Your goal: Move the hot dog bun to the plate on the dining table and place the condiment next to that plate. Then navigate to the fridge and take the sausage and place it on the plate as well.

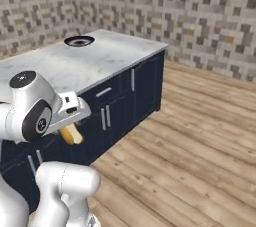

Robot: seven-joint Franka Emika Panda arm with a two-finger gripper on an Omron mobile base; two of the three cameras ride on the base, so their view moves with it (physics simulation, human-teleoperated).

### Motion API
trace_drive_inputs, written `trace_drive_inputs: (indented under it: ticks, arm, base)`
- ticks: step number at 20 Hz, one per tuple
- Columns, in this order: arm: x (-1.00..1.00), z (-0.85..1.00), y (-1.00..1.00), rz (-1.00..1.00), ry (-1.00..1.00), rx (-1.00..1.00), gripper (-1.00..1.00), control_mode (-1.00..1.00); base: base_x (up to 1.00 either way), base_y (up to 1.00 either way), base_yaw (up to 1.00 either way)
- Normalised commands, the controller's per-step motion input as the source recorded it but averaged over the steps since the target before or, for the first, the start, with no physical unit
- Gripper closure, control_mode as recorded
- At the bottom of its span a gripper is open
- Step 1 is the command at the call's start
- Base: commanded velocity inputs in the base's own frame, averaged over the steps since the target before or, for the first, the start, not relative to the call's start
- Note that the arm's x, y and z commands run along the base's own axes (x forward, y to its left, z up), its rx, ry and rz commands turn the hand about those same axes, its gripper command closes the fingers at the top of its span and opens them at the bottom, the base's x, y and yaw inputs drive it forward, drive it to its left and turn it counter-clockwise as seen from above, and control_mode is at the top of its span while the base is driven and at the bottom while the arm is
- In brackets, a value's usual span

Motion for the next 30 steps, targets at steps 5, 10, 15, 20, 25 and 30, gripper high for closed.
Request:
trace_drive_inputs:
  ticks: [5,10,15,20,25,30]
  arm:
    - [0.0,0.0,0.0,0.0,0.0,0.0,1.0,1.0]
    - [0.0,0.0,0.0,0.0,0.0,0.0,1.0,1.0]
    - [0.0,0.0,0.0,0.0,0.0,0.0,1.0,1.0]
    - [0.0,0.0,0.0,0.0,0.0,0.0,1.0,1.0]
    - [0.0,0.0,0.0,0.0,0.0,0.0,1.0,1.0]
    - [0.0,0.0,0.0,0.0,0.0,0.0,1.0,1.0]
  base:
    - [0.5,-0.99,0.31]
    - [0.77,-0.96,0.24]
    - [0.97,-0.95,0.22]
    - [1.0,-0.95,0.24]
    - [0.96,-0.94,0.24]
    - [0.99,-0.92,0.24]
